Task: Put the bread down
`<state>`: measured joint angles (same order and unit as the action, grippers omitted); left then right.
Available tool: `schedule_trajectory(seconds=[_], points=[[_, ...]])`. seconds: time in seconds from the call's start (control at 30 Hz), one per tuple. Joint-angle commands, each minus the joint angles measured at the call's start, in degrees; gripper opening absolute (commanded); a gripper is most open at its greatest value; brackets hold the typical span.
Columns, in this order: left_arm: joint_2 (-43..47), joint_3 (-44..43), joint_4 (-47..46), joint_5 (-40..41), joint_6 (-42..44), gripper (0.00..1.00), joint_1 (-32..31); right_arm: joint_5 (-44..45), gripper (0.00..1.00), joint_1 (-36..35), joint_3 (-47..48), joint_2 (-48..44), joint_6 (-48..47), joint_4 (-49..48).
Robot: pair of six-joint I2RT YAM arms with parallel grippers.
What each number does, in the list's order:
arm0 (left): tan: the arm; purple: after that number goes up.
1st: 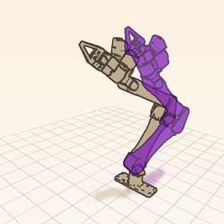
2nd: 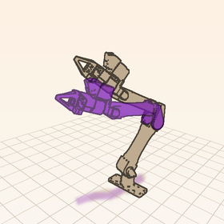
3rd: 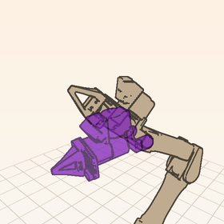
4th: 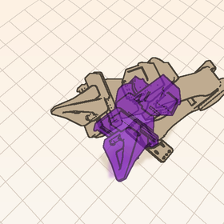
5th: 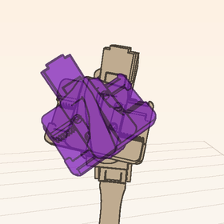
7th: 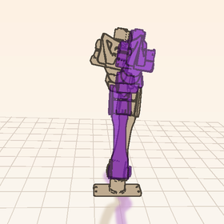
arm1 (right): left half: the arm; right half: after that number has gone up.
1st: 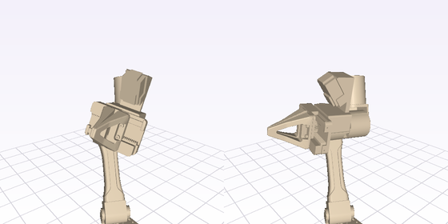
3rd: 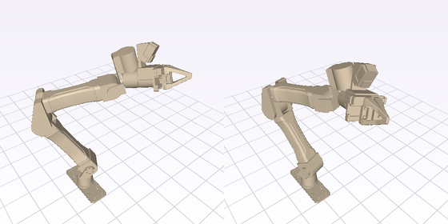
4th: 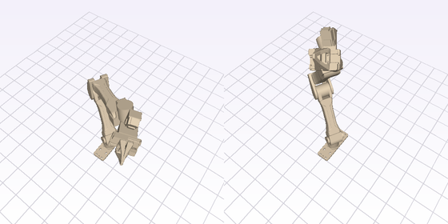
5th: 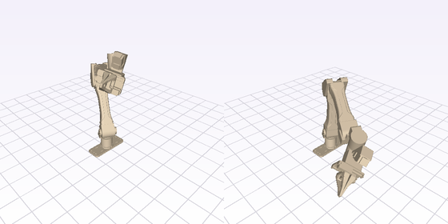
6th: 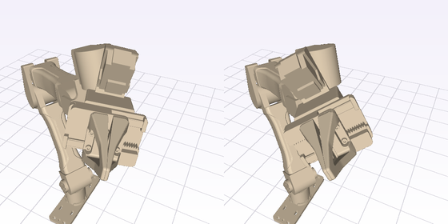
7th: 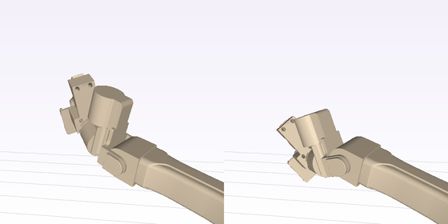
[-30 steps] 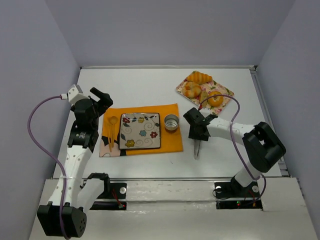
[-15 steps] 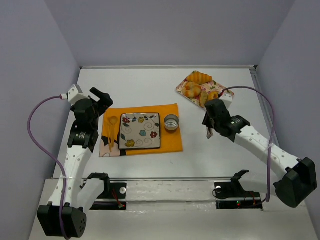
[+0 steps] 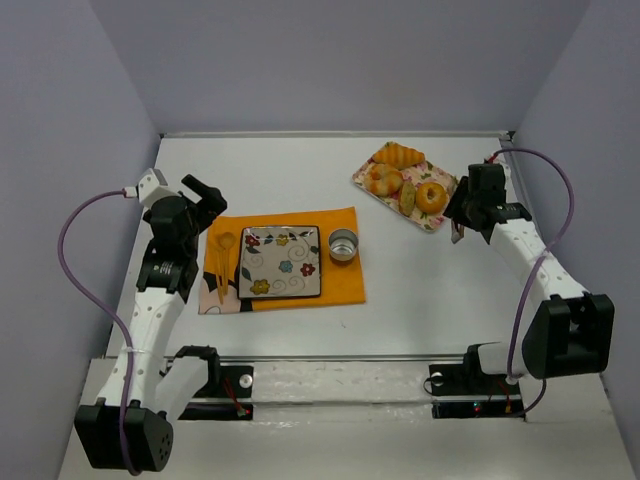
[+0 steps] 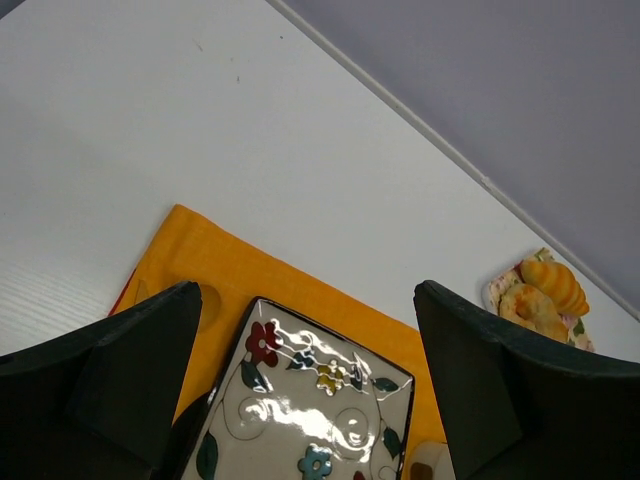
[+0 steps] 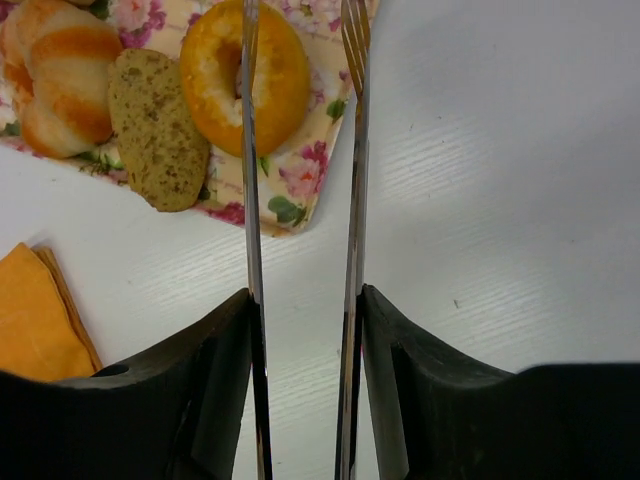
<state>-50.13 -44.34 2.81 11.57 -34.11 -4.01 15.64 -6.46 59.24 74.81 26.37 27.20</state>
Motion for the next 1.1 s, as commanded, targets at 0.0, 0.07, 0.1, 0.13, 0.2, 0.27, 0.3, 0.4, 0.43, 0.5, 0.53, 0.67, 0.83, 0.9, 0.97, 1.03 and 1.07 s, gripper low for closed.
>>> schedule_trajectory(seconds=[0.0, 0.07, 0.1, 0.13, 0.2, 0.27, 0.3, 0.4, 0.43, 0.5, 0.53, 0.67, 0.83, 0.9, 0.97, 1.03, 1.07], points=[[-0.41, -0.84, -2.46, 0.12, 0.44, 0.99, 0.32, -10.09, 0.53, 3.47, 4.38, 4.63, -4.92, -4.52], [-0.67, -0.93, -2.37, 0.20, 0.45, 0.99, 0.32, -11.06, 0.53, 4.52, 5.18, 6.31, -5.19, -4.79], [-0.67, -0.84, -2.37, 0.29, 0.45, 0.99, 0.32, -11.59, 0.53, 5.40, 5.79, 7.01, -5.19, -4.96], [-0.76, -0.93, -2.46, 0.47, 0.36, 0.99, 0.32, -12.81, 0.54, 5.40, 5.80, 7.98, -5.62, -5.66], [-1.02, -0.93, -2.46, 0.64, 0.27, 0.99, 0.32, -13.70, 0.55, 5.93, 5.71, 9.12, -6.07, -6.63], [-1.37, -1.01, -2.46, 0.29, 0.27, 0.99, 0.32, -14.75, 0.56, 6.55, 5.80, 9.83, -6.59, -7.33], [-1.55, -1.10, -2.37, 0.20, 0.27, 0.99, 0.32, -15.19, 0.56, 6.55, 5.45, 10.09, -6.77, -7.69], [-2.16, -1.28, -2.37, 0.29, 0.36, 0.99, 0.32, -19.23, 0.56, 7.07, 4.48, 10.27, -7.30, -10.06], [-2.25, -1.28, -2.46, 0.29, 0.36, 0.99, 0.32, -19.68, 0.56, 7.07, 4.39, 10.62, -7.21, -10.15], [-2.34, -1.28, -2.46, 0.29, 0.36, 0.99, 0.32, -19.95, 0.56, 7.60, 4.22, 10.80, -6.95, -10.15], [-2.17, -1.28, -2.37, 0.29, 0.36, 0.99, 0.32, -20.21, 0.56, 7.60, 3.78, 10.80, -6.60, -10.15], [-1.99, -1.19, -2.46, 0.29, 0.36, 0.99, 0.32, -19.16, 0.56, 7.60, 2.20, 10.80, -5.72, -9.98], [-2.16, -1.28, -2.37, 0.03, 0.36, 0.99, 0.32, -18.97, 0.56, 8.13, 1.05, 12.29, -5.45, -9.71], [-2.25, -1.28, -2.37, -0.23, 0.36, 0.99, 0.32, -18.98, 0.56, 8.13, 0.96, 12.82, -5.45, -9.71], [-2.43, -1.45, -2.37, -0.32, 0.44, 0.99, 0.32, -19.24, 0.56, 8.13, 0.96, 13.35, -5.28, -9.62], [-2.60, -1.37, -2.37, -0.50, 0.45, 0.99, 0.32, -18.54, 0.56, 8.13, 0.87, 13.61, -5.19, -9.45], [-2.61, -1.45, -2.46, -0.50, 0.53, 0.99, 0.32, -18.45, 0.56, 8.13, 0.79, 13.70, -5.19, -9.45]])
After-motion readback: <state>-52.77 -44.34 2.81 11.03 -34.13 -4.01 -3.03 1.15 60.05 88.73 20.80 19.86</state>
